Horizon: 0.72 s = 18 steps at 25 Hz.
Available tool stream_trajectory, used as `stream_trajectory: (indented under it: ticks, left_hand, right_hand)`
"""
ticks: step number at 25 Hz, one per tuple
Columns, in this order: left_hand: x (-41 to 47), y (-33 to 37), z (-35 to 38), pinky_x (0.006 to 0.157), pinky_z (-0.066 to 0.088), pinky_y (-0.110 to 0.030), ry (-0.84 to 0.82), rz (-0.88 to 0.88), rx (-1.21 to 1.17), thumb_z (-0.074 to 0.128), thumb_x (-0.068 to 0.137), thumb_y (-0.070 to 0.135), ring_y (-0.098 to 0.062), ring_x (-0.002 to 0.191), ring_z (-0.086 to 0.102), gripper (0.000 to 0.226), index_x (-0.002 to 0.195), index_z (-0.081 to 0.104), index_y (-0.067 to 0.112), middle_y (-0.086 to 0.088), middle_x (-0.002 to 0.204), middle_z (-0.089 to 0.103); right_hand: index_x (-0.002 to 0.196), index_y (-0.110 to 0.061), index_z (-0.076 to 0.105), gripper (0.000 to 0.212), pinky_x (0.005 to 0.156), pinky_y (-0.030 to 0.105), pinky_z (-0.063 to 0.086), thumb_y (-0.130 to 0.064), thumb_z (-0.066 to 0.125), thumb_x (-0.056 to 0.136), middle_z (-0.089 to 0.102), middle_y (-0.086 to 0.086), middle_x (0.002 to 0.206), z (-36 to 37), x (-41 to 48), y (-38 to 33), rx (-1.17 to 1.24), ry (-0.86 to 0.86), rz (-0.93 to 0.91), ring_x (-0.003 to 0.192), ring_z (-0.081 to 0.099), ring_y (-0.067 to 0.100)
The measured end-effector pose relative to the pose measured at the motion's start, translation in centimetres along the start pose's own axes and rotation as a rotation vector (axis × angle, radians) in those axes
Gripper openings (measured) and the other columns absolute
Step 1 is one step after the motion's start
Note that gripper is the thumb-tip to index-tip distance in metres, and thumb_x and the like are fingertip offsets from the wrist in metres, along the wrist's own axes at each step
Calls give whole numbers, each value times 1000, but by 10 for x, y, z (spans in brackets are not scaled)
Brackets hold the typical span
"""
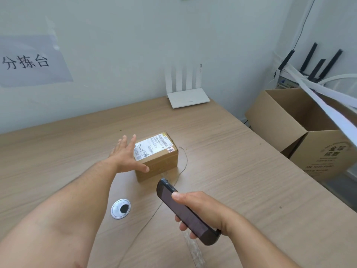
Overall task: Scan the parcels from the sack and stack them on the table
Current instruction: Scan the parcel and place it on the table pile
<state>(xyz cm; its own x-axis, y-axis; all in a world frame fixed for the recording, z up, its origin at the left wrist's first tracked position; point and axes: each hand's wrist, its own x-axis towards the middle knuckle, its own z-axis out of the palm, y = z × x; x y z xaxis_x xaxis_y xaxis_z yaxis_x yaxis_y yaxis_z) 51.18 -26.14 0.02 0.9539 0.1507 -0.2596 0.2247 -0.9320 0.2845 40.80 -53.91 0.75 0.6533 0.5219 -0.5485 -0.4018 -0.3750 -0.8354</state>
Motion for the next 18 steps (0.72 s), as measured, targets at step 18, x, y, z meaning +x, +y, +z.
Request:
stream_trajectory:
  ticks: [18]
  left_hand:
    - [-242,-46,32,115,19,-32,14,16,370,68,56,78,-22,137,18,136,153,-7,19,-5,146,16]
  right_hand:
    - [109,-9,66,64,62,38,55,-63,60,74,68,13,92,74,-92,30,52,-76,-5,74,67,21]
